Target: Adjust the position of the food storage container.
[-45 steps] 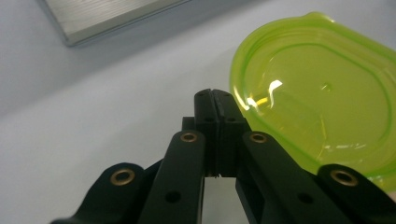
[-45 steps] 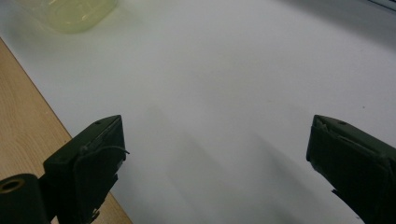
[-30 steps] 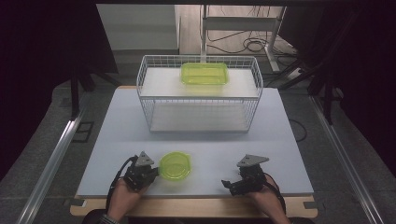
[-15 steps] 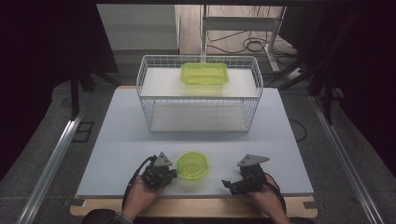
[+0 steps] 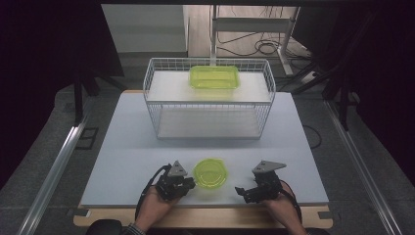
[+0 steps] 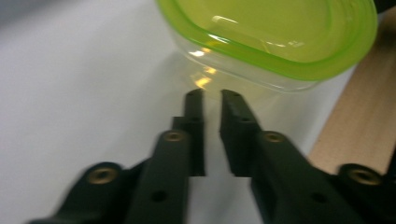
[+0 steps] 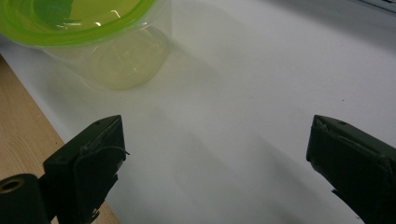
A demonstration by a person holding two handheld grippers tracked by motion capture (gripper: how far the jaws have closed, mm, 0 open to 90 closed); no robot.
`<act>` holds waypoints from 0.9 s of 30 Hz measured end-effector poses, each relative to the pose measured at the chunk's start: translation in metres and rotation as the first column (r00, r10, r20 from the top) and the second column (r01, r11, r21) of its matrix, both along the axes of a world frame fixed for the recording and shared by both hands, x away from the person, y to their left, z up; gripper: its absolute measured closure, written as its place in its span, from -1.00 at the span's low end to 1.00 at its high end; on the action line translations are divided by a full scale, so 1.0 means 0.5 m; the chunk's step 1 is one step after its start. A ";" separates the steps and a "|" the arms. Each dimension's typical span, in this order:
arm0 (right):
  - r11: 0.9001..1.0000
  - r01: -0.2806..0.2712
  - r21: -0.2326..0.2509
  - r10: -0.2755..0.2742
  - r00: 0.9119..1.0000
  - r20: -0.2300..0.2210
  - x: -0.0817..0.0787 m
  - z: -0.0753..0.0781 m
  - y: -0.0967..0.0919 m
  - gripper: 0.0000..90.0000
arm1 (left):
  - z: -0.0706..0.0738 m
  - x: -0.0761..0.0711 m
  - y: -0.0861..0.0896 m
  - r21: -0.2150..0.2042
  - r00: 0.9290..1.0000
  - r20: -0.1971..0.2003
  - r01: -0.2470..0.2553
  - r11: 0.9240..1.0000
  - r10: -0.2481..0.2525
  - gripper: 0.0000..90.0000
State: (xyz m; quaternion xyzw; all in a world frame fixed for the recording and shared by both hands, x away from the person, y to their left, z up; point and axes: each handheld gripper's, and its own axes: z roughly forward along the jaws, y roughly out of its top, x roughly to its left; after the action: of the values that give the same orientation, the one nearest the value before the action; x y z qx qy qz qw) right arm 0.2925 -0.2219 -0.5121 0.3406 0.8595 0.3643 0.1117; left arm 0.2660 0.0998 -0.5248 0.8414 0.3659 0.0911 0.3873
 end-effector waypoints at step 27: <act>0.998 -0.013 0.056 0.011 0.999 0.036 0.010 0.005 -0.022 -0.96 | -0.001 -0.064 0.095 0.026 0.984 0.138 -0.117 0.993 0.112 -0.98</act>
State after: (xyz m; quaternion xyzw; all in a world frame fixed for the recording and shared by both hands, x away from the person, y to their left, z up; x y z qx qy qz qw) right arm 0.2975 -0.2330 -0.5097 0.3318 0.8488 0.3952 0.1152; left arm 0.2340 0.1474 -0.5252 0.8172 0.3849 0.1765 0.3911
